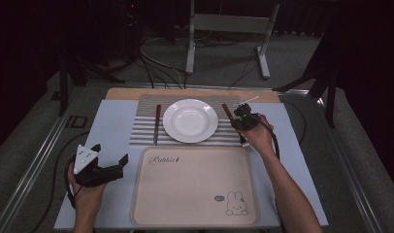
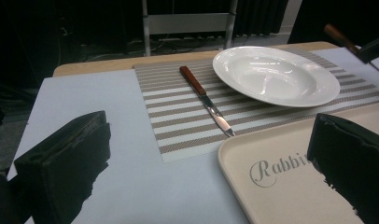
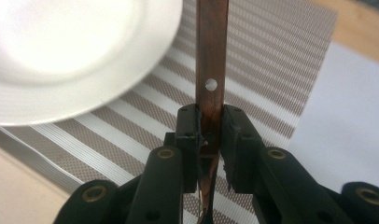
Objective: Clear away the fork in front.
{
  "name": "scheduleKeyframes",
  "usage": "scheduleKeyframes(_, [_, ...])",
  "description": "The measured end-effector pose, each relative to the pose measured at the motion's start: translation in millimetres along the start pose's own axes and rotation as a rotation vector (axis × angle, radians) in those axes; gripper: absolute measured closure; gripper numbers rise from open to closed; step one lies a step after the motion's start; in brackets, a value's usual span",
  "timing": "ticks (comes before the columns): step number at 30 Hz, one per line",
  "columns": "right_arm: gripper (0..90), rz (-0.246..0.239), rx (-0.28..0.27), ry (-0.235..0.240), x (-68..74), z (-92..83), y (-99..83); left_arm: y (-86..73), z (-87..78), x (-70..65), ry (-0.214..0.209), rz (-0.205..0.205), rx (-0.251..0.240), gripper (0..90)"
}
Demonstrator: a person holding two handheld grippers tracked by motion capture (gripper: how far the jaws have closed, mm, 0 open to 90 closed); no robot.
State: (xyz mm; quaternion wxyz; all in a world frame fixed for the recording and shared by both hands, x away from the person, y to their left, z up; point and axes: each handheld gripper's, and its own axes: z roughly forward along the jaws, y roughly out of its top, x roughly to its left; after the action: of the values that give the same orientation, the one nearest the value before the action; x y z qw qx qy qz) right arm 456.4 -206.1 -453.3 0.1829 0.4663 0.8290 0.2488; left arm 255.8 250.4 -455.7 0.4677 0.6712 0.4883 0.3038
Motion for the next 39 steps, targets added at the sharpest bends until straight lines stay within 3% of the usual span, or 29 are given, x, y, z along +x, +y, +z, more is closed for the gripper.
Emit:
scheduleKeyframes(9, [78.4, 0.01, -0.083, 0.033, 8.2, -21.2, 2.1, -0.2, 2.7, -1.9, -0.002, 0.005, 0.008, 0.0])
scheduleKeyframes(17, [78.4, 0.027, -0.156, 0.089, 17.4, -37.8, -7.0, 0.8, 6.5, -7.1, -0.008, 0.014, 0.02, 0.0])
scheduleKeyframes(27, [78.4, 0.017, -0.227, 0.135, 32.7, -56.4, -13.3, 14.5, 8.3, -14.5, -0.042, -0.013, 0.004, 0.0])
scheduleKeyframes(39, [78.3, 0.017, -0.274, 0.184, 51.8, -70.1, -26.7, 32.9, 25.9, -35.9, -0.074, 0.05, 0.039, 0.0])
